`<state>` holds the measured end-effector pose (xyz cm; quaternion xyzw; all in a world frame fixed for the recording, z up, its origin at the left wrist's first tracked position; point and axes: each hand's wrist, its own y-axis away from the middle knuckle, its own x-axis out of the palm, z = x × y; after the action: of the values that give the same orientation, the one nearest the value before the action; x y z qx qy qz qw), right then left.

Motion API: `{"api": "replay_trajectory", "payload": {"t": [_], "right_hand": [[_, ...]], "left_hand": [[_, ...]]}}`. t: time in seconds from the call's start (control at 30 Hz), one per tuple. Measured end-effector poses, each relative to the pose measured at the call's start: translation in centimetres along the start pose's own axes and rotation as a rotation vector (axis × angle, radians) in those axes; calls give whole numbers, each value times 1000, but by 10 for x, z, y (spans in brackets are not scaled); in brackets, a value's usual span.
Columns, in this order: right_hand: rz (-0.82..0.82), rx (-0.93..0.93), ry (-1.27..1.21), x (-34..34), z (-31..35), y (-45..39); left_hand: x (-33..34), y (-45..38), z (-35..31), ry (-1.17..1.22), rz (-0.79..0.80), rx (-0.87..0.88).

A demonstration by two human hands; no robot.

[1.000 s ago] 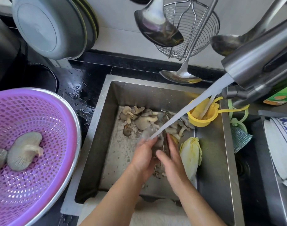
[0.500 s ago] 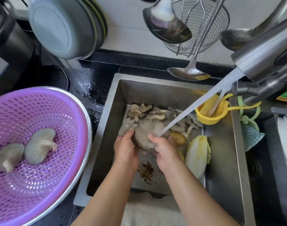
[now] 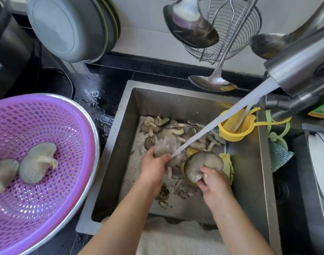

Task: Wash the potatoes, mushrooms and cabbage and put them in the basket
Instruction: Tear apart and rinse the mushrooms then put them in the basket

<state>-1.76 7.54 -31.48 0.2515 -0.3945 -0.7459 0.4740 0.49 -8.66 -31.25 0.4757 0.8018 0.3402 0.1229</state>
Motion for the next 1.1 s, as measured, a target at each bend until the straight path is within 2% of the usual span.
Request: {"api": "replay_trajectory", "payload": {"t": [0.1,0.17,0.27,0.33,0.37,0.47,0.57,0.67,0.77,0.87,0.97,1.07,1.1], "right_hand": [[23,-26,60,-5,6,-3],[14,-36,90,-6,9,0],[7,-43,187,-3,5,7],[76,-68,337,5,0,17],[110,-86,413,10,-2,22],[87,-206,605,24,-2,36],[144,-261,804,37,5,67],[224,-488,993,42,11,126],[305,-724,853,65,29,190],[397,-736,764,124,28,216],[516,-678,940,178,0,220],[409,-743,974,174,-16,213],[411,-749,901,159,-18,207]], "left_hand": [[16,3,0,-485,127,231],[22,7,-1,-565,161,260],[17,11,-3,-435,53,162],[9,17,-7,-219,-111,-10],[5,24,-11,-187,-201,-44],[-9,52,-28,-466,-342,71],[-24,89,-51,-606,-323,192],[-48,128,-82,-510,-375,339],[-90,162,-126,-277,-511,477],[-152,163,-157,-236,-708,423],[-201,152,-171,-339,-784,262],[-217,149,-166,-772,-740,-13],[-213,152,-164,-895,-782,3]]}}
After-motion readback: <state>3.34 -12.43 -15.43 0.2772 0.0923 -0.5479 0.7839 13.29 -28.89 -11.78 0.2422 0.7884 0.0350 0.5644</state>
